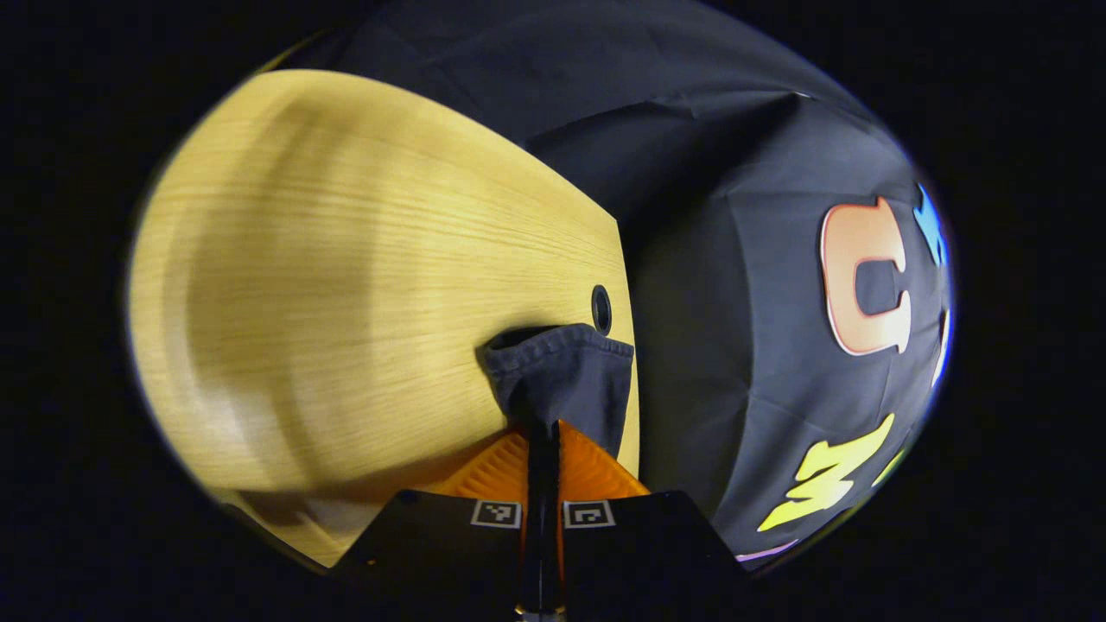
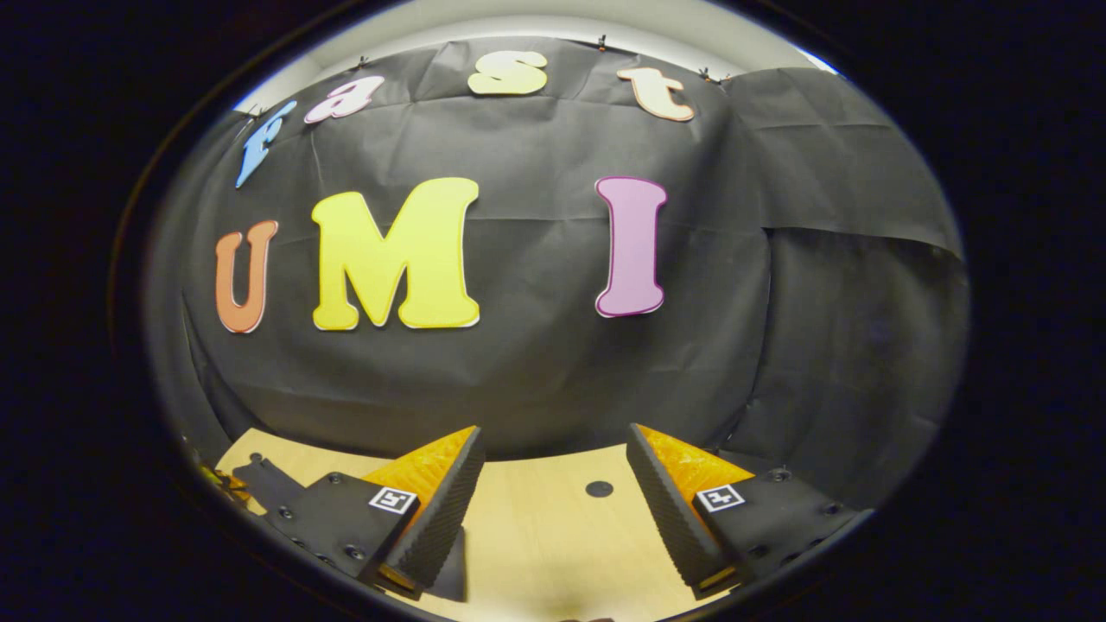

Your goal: Grasp the waist and the cuffs of the jeans and fold them to make the two legs overlap; first hold the waist and fold one-third of the jeans toward the cuffs, then hold the cuffs and fold the remaining one-third in the same direction to finish folding.

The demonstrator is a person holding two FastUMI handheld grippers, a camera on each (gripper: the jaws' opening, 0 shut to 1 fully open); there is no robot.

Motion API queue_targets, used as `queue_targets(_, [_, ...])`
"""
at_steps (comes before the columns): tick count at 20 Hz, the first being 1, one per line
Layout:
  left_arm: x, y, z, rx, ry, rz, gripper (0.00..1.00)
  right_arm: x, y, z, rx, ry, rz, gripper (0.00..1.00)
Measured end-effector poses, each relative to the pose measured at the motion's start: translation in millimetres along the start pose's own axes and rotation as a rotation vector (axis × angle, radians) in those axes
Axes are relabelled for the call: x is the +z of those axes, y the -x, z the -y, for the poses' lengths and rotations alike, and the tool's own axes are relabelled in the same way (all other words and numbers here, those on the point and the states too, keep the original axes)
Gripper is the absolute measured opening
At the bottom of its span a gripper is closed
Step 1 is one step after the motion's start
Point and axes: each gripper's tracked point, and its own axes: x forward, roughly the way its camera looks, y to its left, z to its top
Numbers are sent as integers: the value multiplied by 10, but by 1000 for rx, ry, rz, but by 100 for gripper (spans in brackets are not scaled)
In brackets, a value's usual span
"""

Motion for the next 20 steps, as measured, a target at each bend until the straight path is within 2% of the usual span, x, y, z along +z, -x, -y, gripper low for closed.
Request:
queue_targets(4, [27,214,261,-42,-132,22,4,-22,28,15,10,10,-7,100])
queue_targets(12, [29,433,586,-97,-207,43,4,-18,87,-1,42,20,-7,100])
queue_targets(17, [-106,588,947,-149,-343,63,4,-73,103,40,47,1,-30,100])
queue_targets(20, [-278,736,1308,-208,-475,74,4,-81,100,28,54,8,-33,100])
